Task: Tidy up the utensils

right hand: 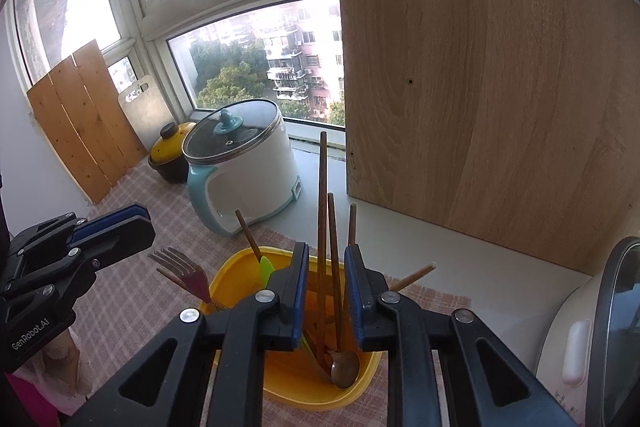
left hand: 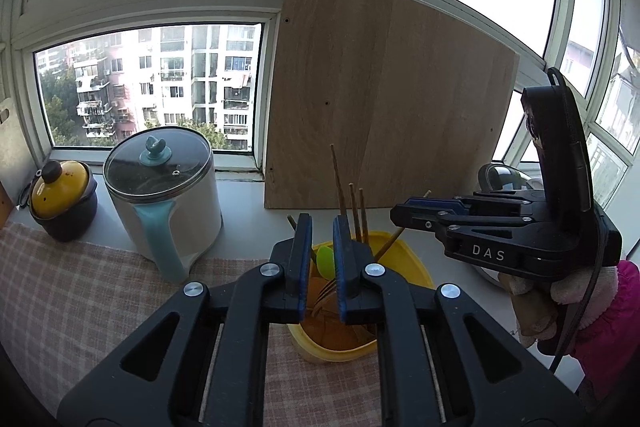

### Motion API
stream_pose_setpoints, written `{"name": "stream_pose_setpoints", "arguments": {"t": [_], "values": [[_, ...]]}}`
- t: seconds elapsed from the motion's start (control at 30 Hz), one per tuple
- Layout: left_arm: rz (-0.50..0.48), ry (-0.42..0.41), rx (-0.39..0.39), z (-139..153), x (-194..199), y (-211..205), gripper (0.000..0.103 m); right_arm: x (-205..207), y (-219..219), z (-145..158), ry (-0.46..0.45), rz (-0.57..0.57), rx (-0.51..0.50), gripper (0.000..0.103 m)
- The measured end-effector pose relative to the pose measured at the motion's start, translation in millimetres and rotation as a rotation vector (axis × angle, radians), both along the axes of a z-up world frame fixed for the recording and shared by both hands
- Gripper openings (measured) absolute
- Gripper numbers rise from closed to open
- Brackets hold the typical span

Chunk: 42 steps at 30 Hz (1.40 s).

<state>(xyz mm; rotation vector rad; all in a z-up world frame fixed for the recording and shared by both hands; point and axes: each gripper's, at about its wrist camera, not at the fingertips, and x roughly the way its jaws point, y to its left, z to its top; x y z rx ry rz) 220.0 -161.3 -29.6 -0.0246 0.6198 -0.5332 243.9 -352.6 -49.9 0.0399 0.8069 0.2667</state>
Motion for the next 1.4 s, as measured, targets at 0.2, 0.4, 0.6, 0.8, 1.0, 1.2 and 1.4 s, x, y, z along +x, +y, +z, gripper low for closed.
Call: {"name": "stream_pose_setpoints", "arguments": {"t": [0.2, 0.4, 0.6, 0.8, 1.0, 1.2, 1.4], "values": [[0.007, -0.018, -0.009, 7.8, -15.7, 10.3, 0.008, -21.1, 8.7, 4.3, -0.013, 0.005, -0.017, 0.019], [0.009, -0.017, 0.007, 7.1, -34.1, 19.6, 0.008, -44.3, 17.7, 13.4, -0.041, 0.003, -0.024, 0.037], [0.015, -0.013, 0.015, 6.4, -57.7, 31.3, 0.009, -73.6, 27.6, 24.6, -0.085, -0.007, -0.04, 0.057], [0.038, -0.022, 0.039, 4.6, -76.5, 40.5, 0.043, -98.6, 37.2, 39.1, -0.134, -0.027, -0.056, 0.081], [0.071, -0.037, 0.066, 4.7, -95.5, 48.9, 0.07, -119.5, 43.2, 42.3, -0.166, -0.058, -0.084, 0.096], [0.093, -0.041, 0.117, 1.7, -109.4, 50.7, 0.086, -131.0, 45.5, 40.7, -0.178, -0.086, -0.103, 0.102], [0.122, -0.036, 0.152, -0.8, -117.6, 52.9, 0.098, -135.2, 46.3, 36.2, -0.173, -0.113, -0.102, 0.103]]}}
